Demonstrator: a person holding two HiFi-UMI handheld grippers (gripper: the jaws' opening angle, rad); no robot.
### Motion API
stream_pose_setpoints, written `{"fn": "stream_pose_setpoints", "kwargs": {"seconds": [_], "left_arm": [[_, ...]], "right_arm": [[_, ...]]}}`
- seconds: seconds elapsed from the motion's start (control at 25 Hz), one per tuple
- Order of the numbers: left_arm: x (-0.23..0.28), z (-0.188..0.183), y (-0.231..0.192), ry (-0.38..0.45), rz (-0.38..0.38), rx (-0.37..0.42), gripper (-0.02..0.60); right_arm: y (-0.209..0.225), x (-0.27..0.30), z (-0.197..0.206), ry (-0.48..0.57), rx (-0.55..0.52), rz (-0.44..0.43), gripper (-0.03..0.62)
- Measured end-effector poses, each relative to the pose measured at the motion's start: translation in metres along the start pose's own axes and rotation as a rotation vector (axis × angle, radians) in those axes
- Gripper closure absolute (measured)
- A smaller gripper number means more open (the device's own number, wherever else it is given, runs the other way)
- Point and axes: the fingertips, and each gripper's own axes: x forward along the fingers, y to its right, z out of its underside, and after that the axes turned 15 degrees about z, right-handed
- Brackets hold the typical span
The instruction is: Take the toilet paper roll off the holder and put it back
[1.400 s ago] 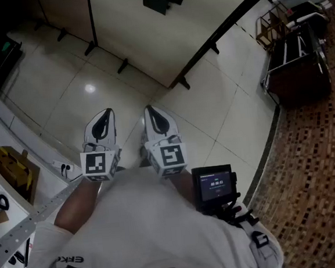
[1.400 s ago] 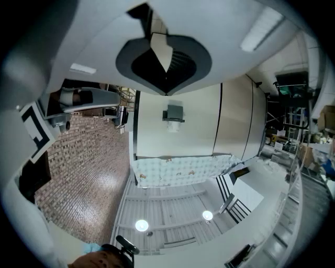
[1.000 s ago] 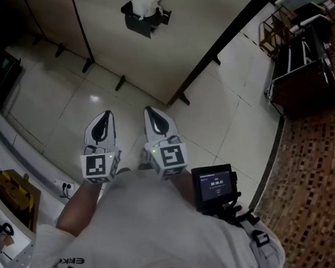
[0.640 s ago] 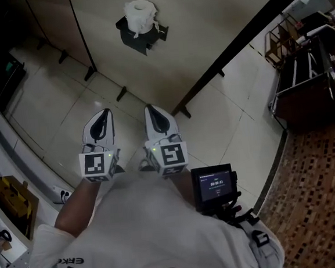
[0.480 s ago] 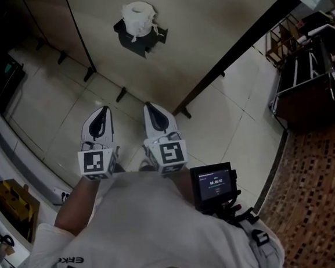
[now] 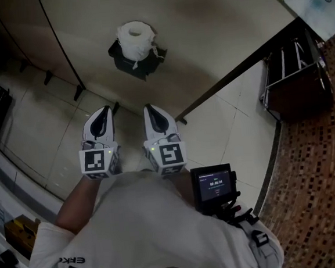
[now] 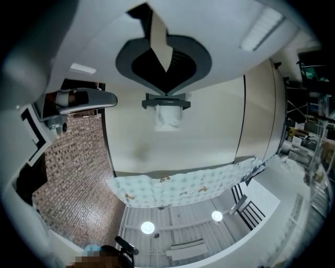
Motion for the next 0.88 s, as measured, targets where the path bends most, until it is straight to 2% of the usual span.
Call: {"fn": "stream_pose_setpoints", "kwargs": {"seconds": [0.28,0.48,0.76,0.88], "left_arm": [[0.038,-0.009,-0.063,-0.021,0.148,-0.024,0.58],[0.06,-0.01,-0.096,0.021,0.212,-0.033,0.58],[0.091,-0.019,-0.105,0.035,0.269,-0.026,0.58],[0.101,-0.026,-0.103,0.037,0.289,-0.019,0.58]], "right_arm": [[-0.018,0.059,-0.014,0.022,-0.065,0.164,0.579],[-0.019,0.079,-0.021,0.027,-0.087,0.276,0.579],[-0.009,0.093,-0.034,0.015,-0.067,0.353,0.579],[-0.005,0.097,-0.04,0.017,-0.07,0.361,0.579]]}}
